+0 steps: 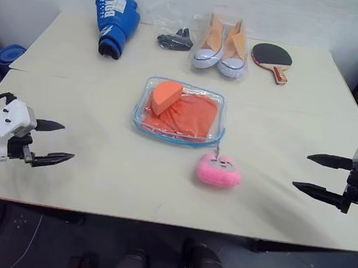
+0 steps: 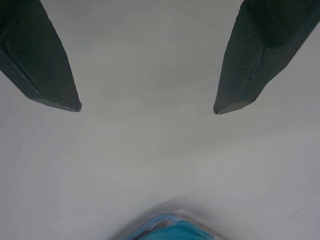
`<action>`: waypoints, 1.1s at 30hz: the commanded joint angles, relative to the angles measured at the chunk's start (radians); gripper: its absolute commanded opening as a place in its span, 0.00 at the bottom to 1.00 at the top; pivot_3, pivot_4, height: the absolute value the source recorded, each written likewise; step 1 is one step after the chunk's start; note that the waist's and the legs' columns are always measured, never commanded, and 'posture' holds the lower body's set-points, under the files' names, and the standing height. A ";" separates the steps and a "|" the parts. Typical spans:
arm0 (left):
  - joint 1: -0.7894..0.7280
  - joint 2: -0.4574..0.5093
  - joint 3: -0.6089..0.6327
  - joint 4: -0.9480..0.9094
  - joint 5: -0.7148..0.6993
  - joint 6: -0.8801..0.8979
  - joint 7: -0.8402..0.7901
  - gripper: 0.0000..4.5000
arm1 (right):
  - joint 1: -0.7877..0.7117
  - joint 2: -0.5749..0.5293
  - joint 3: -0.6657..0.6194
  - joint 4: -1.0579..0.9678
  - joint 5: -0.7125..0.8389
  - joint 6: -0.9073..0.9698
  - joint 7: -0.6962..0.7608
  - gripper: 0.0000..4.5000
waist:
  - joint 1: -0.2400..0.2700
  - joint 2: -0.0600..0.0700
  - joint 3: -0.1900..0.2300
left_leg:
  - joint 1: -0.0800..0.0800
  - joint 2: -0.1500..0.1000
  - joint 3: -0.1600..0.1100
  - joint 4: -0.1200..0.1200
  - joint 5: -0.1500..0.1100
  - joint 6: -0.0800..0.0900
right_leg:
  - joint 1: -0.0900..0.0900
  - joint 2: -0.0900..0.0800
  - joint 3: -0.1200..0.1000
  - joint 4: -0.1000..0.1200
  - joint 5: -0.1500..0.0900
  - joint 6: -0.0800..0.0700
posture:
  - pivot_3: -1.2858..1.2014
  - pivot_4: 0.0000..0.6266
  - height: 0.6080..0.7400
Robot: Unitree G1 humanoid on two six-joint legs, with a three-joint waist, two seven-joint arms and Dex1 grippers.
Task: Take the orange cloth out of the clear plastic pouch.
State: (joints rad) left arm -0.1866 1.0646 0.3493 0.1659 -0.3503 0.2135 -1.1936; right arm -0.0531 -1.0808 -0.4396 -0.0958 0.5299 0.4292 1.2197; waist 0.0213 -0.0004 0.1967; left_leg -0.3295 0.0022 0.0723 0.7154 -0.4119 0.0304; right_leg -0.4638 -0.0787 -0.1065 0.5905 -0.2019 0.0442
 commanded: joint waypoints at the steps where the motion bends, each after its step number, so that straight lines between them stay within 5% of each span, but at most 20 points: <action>1: -0.013 0.006 0.010 -0.009 -0.004 -0.018 0.000 1.00 | -0.006 0.009 -0.021 -0.027 0.003 -0.020 -0.011 0.99 | 0.000 0.000 0.000 | 0.000 0.000 0.000 0.000 0.000 0.000 | 0.000 0.000 0.000 0.000 0.000 0.000 | 0.52 0.24 1.00; 21: -0.023 -0.038 -0.015 -0.021 -0.001 0.029 0.073 1.00 | -0.043 0.029 0.007 -0.036 0.006 -0.008 -0.073 0.99 | 0.000 0.000 0.000 | 0.000 0.000 0.001 0.000 0.000 0.000 | 0.000 0.000 0.000 0.000 0.000 0.000 | 0.52 0.24 1.00; 33: -0.164 -0.255 -0.102 -0.303 -0.068 0.319 0.370 1.00 | -0.076 0.184 0.031 -0.364 0.179 0.222 -0.329 0.99 | 0.006 0.000 0.000 | 0.000 0.000 -0.001 0.002 0.001 -0.001 | 0.001 0.000 0.000 0.001 0.000 0.001 | 0.52 0.24 1.00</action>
State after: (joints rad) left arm -0.3142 0.8188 0.2686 -0.0641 -0.4046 0.4949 -0.8802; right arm -0.1097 -0.9059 -0.3960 -0.3828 0.6552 0.6198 0.9408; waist 0.0277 -0.0007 0.1965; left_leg -0.3296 0.0016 0.0712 0.7184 -0.4112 0.0292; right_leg -0.4622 -0.0788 -0.1066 0.5922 -0.2013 0.0450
